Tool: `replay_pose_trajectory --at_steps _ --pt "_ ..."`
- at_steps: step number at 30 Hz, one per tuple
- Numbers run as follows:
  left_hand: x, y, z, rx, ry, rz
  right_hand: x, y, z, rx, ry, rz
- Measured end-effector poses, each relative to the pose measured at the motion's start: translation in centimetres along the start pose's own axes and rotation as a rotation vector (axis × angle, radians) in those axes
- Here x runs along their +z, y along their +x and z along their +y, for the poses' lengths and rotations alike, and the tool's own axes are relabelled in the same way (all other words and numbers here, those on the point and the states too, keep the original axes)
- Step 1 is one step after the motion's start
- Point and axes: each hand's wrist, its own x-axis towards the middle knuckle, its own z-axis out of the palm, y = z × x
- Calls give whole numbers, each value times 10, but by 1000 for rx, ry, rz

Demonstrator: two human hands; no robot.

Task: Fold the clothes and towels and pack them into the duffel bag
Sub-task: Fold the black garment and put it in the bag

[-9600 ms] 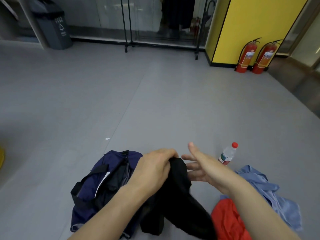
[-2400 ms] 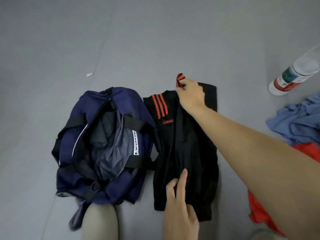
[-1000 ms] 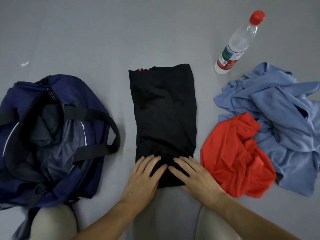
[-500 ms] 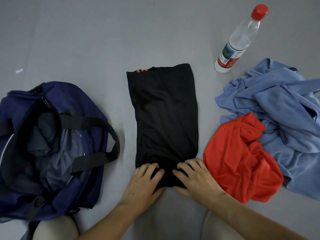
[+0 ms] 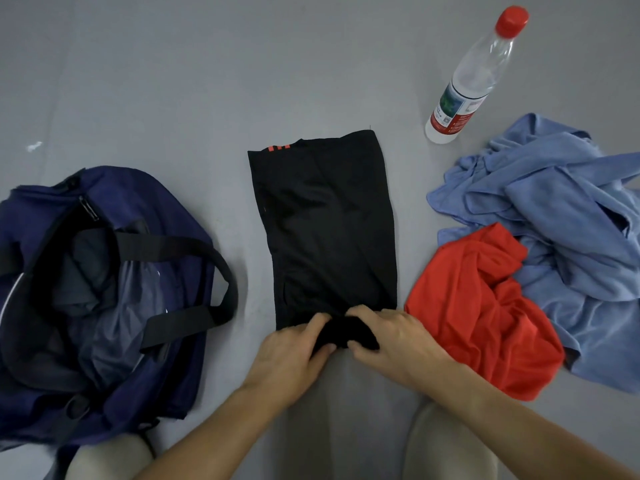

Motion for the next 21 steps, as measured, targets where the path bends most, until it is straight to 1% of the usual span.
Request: replay_pose_trajectory --at_steps 2,4,6,8,10,11,13,14,15,16,18,19,20,21 --pt "-14 2 0 -13 -114 -85 -8 -3 3 -2 79 -44" --pt "-22 7 -1 -58 -222 -111 -8 -2 6 67 139 -5" --pt "-23 15 -3 -135 -268 -90 -1 1 6 152 78 53" --pt "-21 27 -3 -173 -185 -29 8 3 5 178 -44 157" --pt "-17 36 1 -162 -67 24 15 0 4 102 -187 269" --pt "-15 39 4 -164 -26 33 18 -2 5 13 -244 309" --pt "-10 41 7 -182 40 51 25 -9 12 -163 -285 329" --pt "-8 39 7 -180 84 77 30 -13 17 -200 -297 296" --pt "-5 37 6 -151 141 126 34 -16 22 -193 -322 231" --pt "-1 34 4 -85 202 198 37 -18 26 -166 -356 147" --pt "8 27 2 139 279 321 41 -15 33 -139 -391 45" --pt "12 24 2 256 299 340 41 -11 35 -137 -395 34" --pt "16 22 1 347 314 325 39 -6 37 -135 -399 27" --pt "19 19 -2 393 326 273 37 -2 38 -138 -402 30"
